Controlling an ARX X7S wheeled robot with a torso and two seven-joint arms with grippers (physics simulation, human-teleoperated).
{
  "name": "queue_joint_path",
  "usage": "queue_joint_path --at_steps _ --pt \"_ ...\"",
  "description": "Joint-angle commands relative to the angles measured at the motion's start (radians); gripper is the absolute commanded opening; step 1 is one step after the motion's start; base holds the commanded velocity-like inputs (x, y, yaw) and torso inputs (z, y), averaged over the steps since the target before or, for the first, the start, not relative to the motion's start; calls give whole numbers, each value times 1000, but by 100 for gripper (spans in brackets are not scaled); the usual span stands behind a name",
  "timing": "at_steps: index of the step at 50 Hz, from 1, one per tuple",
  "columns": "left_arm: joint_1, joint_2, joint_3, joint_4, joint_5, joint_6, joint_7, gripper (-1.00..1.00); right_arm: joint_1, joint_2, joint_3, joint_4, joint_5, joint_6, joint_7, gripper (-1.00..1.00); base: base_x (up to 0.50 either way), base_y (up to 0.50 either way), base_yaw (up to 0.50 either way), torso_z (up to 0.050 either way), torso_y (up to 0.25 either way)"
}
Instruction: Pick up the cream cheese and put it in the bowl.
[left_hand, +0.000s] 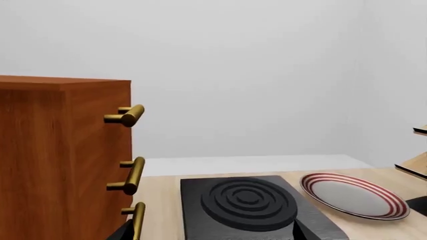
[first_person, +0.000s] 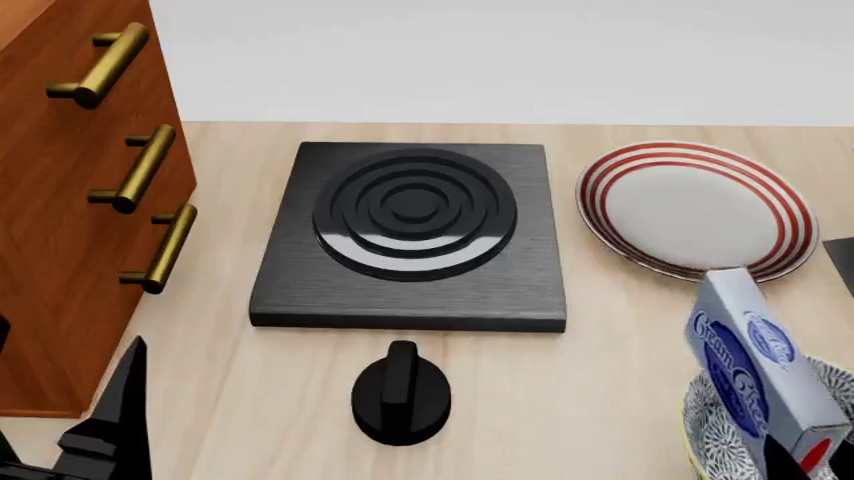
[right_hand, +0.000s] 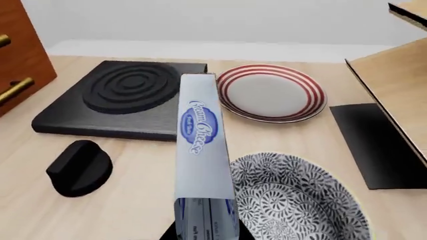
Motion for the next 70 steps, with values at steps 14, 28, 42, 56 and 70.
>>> queue_joint_path --at_steps 14,28,42,56,70 --pt "-15 3 15 -19 0 -1 -7 100 161 10 97 73 170 261 140 -100 0 0 0 0 1" --pt "-14 4 29 -28 10 6 -6 100 174 10 116 62 193 359 185 -100 0 0 0 0 1" --pt "-19 5 35 -44 14 12 -8 100 193 -6 142 74 205 465 206 -100 0 0 0 0 0" --pt "-18 -2 34 -34 11 9 -16 100 265 -132 181 149 213 640 267 -100 0 0 0 0 1" --pt "-23 1 41 -50 22 21 -19 100 410 -295 191 271 216 861 332 -100 0 0 0 0 1"
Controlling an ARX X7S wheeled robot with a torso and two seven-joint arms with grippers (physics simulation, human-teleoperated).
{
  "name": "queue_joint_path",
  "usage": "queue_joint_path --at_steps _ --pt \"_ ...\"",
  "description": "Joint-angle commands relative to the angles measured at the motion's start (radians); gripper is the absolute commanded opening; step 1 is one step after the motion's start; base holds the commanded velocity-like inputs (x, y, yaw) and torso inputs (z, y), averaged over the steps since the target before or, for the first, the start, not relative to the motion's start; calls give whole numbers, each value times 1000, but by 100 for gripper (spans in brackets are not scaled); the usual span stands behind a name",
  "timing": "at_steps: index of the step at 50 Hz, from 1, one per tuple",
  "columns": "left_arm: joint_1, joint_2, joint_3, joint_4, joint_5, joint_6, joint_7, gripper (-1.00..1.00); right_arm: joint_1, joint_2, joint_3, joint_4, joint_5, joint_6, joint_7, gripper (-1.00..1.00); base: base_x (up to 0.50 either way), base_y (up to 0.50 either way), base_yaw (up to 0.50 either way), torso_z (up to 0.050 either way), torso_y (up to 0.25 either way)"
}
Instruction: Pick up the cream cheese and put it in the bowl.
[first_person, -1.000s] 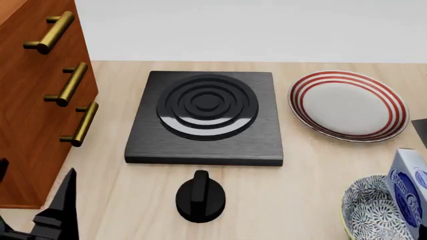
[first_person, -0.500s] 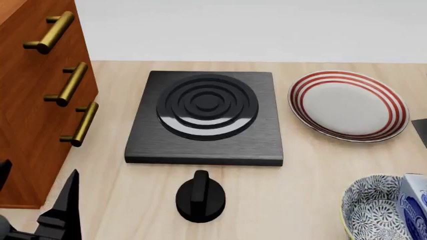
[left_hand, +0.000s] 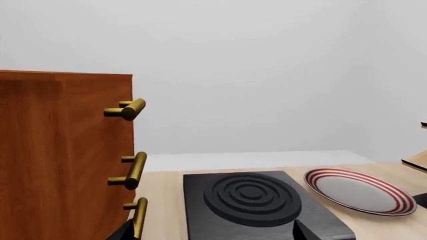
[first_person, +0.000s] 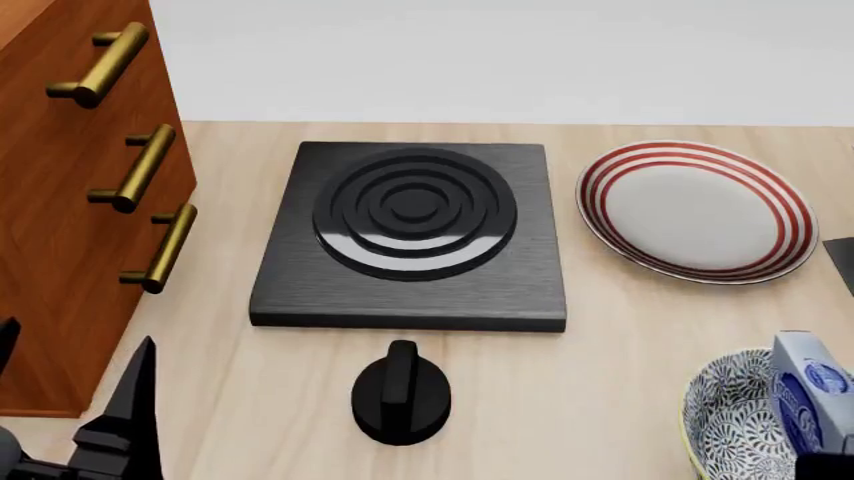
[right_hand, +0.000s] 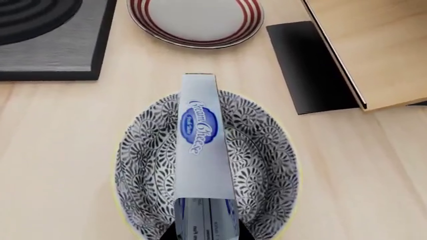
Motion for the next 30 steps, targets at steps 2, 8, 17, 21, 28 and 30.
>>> queue_joint_path --at_steps 2,8,17,21,28,30 --pt "1 0 2 -11 5 11 0 100 175 -134 18 111 -30 179 54 -100 0 0 0 0 0" --pt "3 0 1 -21 6 19 2 100 198 -172 7 164 -32 219 71 -100 0 0 0 0 0" --pt "0 0 3 -28 5 20 0 100 178 -187 -13 199 -45 227 72 -100 0 0 0 0 0" --pt "-3 1 9 -32 9 18 -1 100 176 -186 -19 198 -46 237 76 -100 0 0 0 0 3" --pt "-2 -1 9 -30 9 21 -4 100 182 -188 -26 198 -46 261 88 -100 0 0 0 0 0" --pt "-1 -1 9 -32 10 24 -3 100 182 -191 -28 203 -50 262 90 -100 0 0 0 0 0"
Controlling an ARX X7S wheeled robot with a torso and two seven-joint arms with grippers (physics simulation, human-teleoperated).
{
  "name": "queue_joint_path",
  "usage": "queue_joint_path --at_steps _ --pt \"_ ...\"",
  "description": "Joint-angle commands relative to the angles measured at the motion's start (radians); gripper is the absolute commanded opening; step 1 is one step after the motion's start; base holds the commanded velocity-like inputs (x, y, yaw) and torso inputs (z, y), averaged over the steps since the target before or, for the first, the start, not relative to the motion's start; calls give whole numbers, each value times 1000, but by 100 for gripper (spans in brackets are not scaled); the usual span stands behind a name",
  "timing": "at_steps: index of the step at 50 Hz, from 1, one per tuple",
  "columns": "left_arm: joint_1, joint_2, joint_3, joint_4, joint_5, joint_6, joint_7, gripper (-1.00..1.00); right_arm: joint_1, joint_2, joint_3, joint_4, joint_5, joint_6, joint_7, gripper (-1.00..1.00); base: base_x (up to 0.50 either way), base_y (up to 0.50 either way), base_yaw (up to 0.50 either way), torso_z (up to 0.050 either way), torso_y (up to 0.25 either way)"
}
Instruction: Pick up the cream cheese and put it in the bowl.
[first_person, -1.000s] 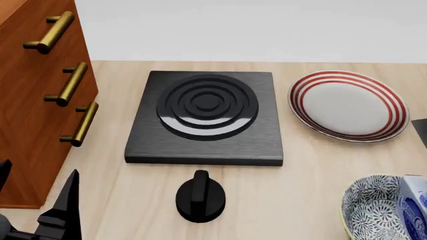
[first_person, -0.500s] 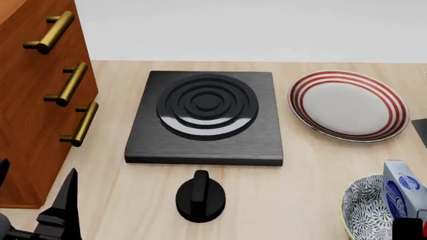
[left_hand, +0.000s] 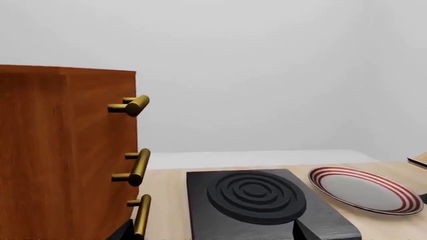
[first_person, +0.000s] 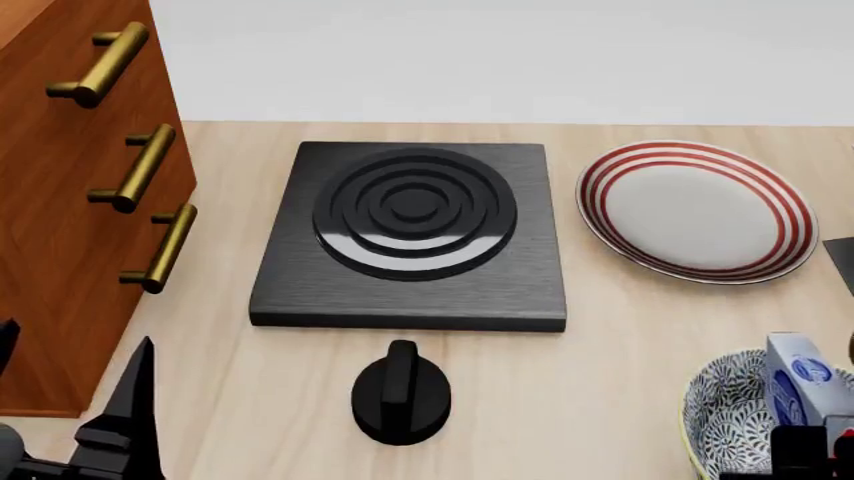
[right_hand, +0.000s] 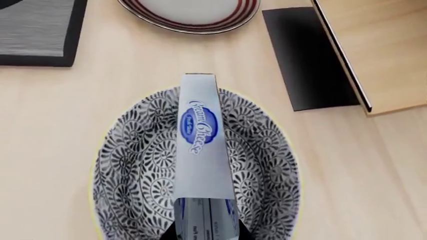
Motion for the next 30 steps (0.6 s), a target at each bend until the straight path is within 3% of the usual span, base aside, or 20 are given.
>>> queue_joint_path --at_steps 1,30 --pt "1 -1 3 -5 3 6 -2 100 31 -15 1 23 -35 40 9 -100 0 0 0 0 0" --pt "-4 -5 9 -6 2 7 -12 100 30 -58 -23 64 -60 72 -3 -100 0 0 0 0 1"
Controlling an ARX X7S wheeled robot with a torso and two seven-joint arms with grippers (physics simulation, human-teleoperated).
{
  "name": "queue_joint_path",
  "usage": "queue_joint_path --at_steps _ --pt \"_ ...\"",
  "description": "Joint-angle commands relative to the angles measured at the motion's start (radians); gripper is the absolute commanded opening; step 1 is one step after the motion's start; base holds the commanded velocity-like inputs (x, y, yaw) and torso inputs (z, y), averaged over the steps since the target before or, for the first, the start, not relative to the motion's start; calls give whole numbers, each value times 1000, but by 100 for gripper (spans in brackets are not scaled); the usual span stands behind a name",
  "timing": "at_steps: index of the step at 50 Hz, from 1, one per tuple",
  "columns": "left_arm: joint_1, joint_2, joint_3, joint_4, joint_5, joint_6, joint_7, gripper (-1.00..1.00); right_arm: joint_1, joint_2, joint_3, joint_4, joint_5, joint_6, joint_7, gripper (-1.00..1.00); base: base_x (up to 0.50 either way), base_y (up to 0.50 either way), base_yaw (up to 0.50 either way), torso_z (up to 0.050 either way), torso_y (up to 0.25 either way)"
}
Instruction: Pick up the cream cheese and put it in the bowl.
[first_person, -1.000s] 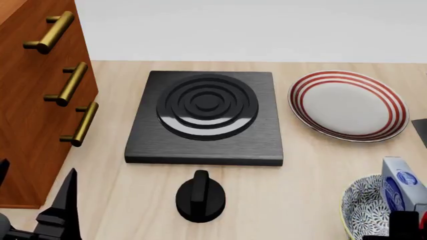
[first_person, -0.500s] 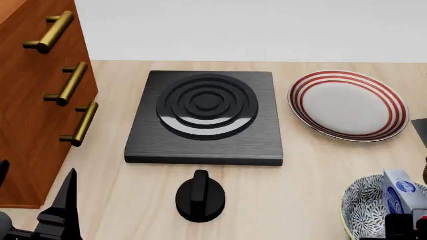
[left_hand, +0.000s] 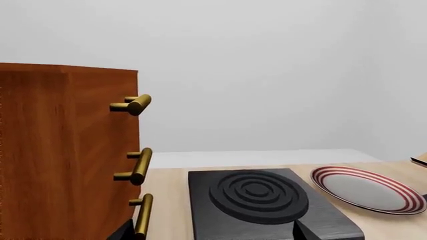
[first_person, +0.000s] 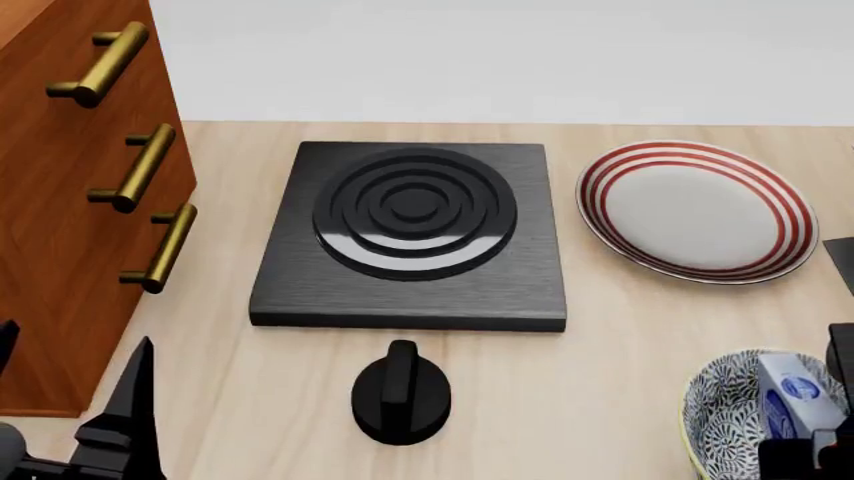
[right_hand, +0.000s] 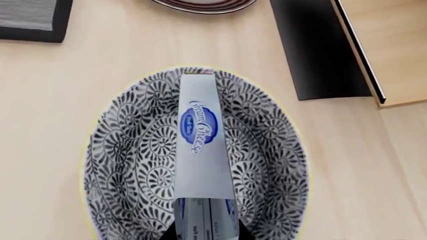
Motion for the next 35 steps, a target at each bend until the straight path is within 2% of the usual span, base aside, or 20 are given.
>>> queue_joint_path --at_steps 1,18,35 --pt "-3 -2 2 5 -2 -2 -6 100 15 -11 2 14 -38 21 -9 -100 0 0 0 0 0" --pt "-7 0 9 -17 7 6 -9 100 9 -46 -17 57 -75 25 -39 -100 0 0 0 0 1" --pt "-7 -2 14 -26 9 13 -8 100 14 -23 0 38 -49 20 -13 -100 0 0 0 1 1"
